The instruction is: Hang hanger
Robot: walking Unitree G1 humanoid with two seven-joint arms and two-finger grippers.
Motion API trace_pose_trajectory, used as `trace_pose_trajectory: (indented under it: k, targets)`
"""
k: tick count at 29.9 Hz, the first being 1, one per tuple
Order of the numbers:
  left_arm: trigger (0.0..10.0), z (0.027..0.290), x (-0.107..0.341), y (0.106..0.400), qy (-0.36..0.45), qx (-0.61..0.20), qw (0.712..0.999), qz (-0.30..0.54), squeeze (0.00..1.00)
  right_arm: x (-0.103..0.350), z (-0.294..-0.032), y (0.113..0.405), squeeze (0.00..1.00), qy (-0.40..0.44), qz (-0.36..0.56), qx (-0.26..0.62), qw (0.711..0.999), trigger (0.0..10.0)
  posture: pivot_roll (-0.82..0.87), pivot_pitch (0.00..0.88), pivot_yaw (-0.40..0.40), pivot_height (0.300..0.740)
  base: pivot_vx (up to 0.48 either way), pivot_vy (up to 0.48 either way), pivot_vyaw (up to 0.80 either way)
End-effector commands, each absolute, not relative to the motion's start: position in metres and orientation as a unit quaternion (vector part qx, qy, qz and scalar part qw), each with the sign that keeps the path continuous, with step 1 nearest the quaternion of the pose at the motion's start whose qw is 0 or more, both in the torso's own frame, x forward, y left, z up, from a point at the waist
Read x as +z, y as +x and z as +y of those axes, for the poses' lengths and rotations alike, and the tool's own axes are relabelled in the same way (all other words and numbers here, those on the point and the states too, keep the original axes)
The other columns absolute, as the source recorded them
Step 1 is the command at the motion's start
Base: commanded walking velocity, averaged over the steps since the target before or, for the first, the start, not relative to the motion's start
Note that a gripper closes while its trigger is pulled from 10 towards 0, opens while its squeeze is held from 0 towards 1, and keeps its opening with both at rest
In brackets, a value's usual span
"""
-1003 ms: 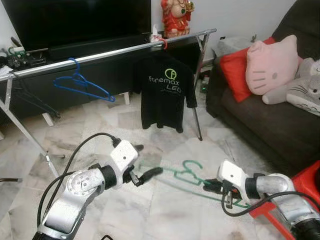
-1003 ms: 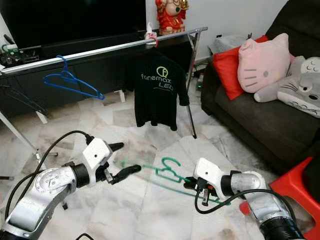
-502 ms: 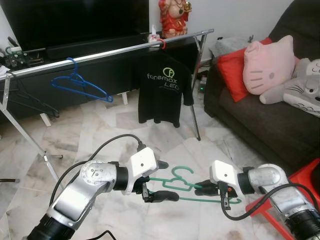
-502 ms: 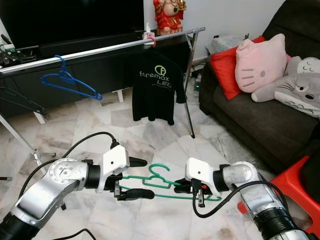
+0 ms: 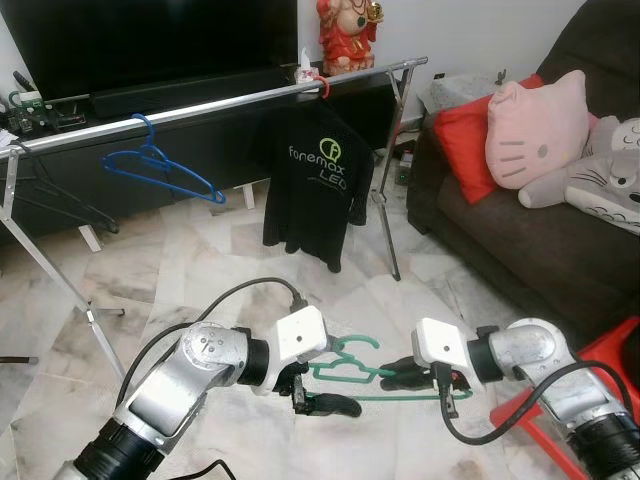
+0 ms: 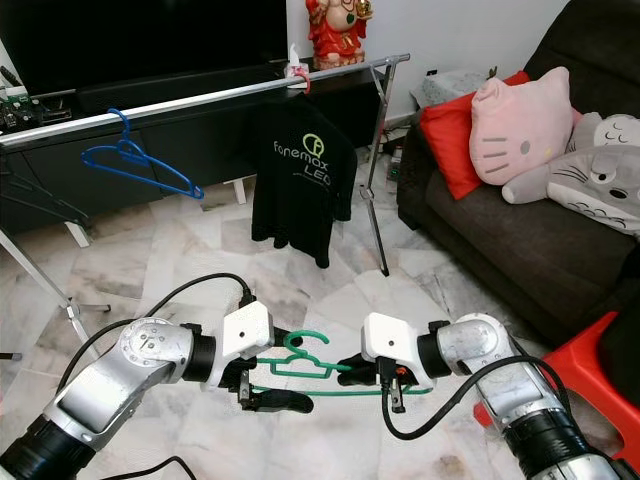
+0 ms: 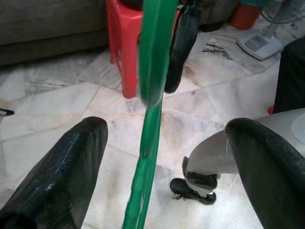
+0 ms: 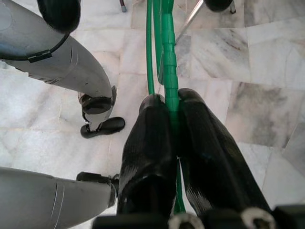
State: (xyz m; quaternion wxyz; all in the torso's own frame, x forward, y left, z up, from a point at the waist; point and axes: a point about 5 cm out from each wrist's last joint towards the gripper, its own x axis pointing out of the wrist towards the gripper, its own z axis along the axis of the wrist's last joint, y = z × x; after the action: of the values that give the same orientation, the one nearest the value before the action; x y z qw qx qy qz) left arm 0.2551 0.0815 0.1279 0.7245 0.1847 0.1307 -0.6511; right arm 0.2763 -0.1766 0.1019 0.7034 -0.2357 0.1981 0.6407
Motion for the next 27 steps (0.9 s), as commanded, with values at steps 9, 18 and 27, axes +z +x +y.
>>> trace_pose_trajectory:
  k: [9,18,27]
  targets:
    - [0.0,0.0806,0.1240,0.2600,0.209,-0.650,0.717,0.139,0.00,0.1115,-0.1716,0.2789,0.00,-0.244,0.181,0.647,0.700,10.0,-0.03,0.000,-0.035,0.716,0.000,0.000,0.00]
    - [0.0,0.0840,0.1246,0.2626,0.213,-0.650,0.716,0.140,0.00,0.1117,-0.1708,0.2806,0.00,-0.245,0.181,0.646,0.700,10.0,-0.03,0.000,-0.035,0.716,0.000,0.000,0.00]
    - [0.0,0.0852,0.1248,0.2643,0.215,-0.646,0.719,0.139,0.00,0.1102,-0.1727,0.2797,0.00,-0.240,0.185,0.643,0.703,10.0,-0.03,0.000,-0.035,0.716,0.000,0.000,0.00]
